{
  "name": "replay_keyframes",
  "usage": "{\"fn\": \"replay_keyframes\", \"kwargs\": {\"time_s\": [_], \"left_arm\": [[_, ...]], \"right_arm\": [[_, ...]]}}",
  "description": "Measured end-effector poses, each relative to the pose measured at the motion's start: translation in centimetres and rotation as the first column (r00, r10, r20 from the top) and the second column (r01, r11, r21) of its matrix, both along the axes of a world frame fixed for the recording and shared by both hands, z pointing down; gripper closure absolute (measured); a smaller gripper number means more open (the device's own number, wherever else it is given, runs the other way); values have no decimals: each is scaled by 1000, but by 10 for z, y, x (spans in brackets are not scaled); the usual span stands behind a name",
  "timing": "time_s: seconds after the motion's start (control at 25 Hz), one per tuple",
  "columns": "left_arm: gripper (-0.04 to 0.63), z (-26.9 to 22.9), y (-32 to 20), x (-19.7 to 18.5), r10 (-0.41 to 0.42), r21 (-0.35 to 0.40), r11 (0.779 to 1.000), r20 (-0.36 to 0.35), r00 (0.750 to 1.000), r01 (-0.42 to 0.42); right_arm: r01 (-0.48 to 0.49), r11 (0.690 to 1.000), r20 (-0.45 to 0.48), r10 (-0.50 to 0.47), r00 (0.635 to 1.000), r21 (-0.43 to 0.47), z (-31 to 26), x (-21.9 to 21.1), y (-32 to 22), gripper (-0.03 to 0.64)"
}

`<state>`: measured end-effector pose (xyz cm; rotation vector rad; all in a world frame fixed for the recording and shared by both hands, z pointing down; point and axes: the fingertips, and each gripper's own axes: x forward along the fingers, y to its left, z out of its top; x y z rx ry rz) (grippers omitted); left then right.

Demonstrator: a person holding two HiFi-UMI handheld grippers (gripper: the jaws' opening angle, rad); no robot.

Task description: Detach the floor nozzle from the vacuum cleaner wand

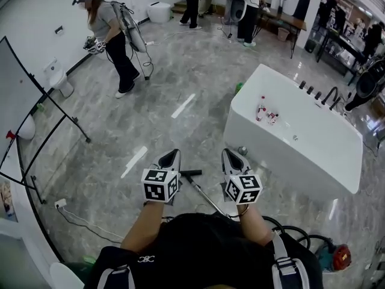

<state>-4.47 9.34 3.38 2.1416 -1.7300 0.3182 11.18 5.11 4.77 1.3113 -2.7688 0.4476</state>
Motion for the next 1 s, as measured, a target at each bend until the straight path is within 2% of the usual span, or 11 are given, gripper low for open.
{"fn": "replay_keyframes", "kwargs": {"time_s": [0.2, 0.4, 0.72, 0.88, 1.0], "left_arm": [[588, 18, -26, -5, 2, -59, 998, -18, 1000, -3], [588, 33, -54, 11, 84, -81, 993, -24, 996, -85], [588, 61, -91, 27, 170, -146, 974, -43, 985, -175], [588, 94, -97, 35, 212, -205, 951, -101, 972, -229], [588, 133, -101, 35, 242, -255, 930, -117, 963, -264]], "right_arm": [[-25, 1000, -19, 25, 1000, -17, 19, 5, -25, 603], [-53, 997, -28, 51, 998, -48, 40, 16, -36, 603], [-163, 980, -67, 156, 985, -112, 70, 42, -52, 601], [-118, 982, -93, 105, 990, -146, 92, 32, -51, 601], [-51, 985, -174, 22, 984, -165, 119, 11, -49, 601]]}}
